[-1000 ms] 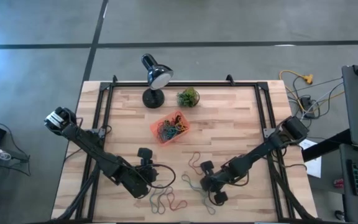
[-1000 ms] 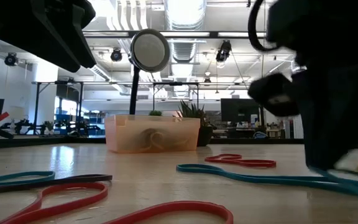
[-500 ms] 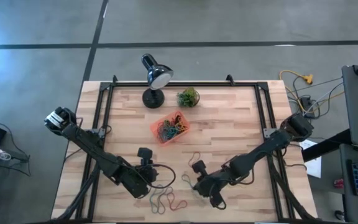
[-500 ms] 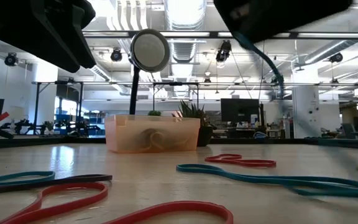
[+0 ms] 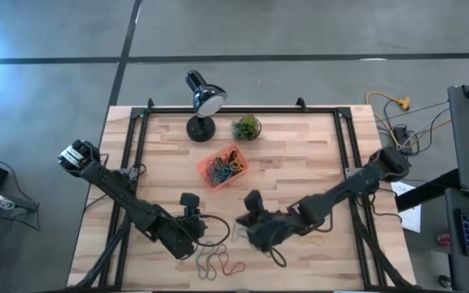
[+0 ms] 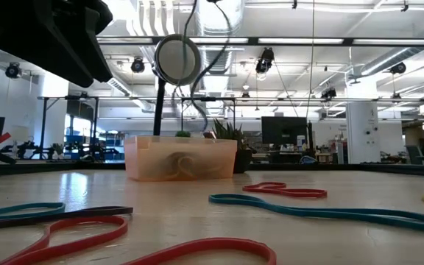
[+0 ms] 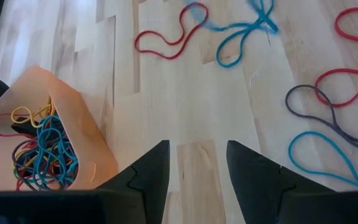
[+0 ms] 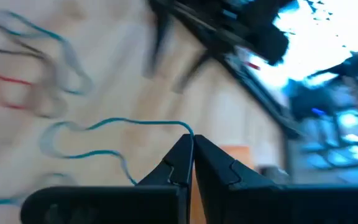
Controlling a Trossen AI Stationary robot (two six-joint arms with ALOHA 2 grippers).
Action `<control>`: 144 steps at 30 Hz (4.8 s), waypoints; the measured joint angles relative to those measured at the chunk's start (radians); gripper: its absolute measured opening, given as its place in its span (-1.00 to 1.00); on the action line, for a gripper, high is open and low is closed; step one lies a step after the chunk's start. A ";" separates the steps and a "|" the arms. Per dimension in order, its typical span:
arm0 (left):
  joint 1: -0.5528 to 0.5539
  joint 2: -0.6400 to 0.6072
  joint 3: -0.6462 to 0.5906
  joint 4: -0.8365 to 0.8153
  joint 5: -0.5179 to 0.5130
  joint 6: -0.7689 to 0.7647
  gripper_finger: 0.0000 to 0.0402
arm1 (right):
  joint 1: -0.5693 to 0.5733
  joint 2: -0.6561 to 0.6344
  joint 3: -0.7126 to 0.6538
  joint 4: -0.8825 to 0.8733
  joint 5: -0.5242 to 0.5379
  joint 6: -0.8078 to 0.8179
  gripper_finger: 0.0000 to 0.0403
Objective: Pick and place rubber bands into bin
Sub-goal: Put the blue rubberband into the orange bin
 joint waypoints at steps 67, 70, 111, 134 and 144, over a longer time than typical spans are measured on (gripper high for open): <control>-0.021 -0.026 -0.048 0.013 0.176 -0.121 -0.28 | -0.462 0.135 0.137 -0.273 -0.875 0.224 -0.26; -0.023 -0.022 -0.049 0.073 0.251 -0.128 -0.28 | -0.395 0.135 0.137 -0.301 -0.924 0.257 -0.30; 0.091 0.267 -0.017 0.223 0.456 -0.157 -0.29 | 0.190 0.135 -0.062 -0.312 -0.252 0.868 -0.68; 0.145 0.269 0.007 0.016 0.533 -0.365 -0.96 | 0.195 0.136 -0.103 -0.309 -0.250 0.919 -0.68; 0.145 0.268 0.012 0.015 0.492 -0.281 -1.00 | 0.197 0.136 -0.105 -0.308 -0.251 0.925 -0.71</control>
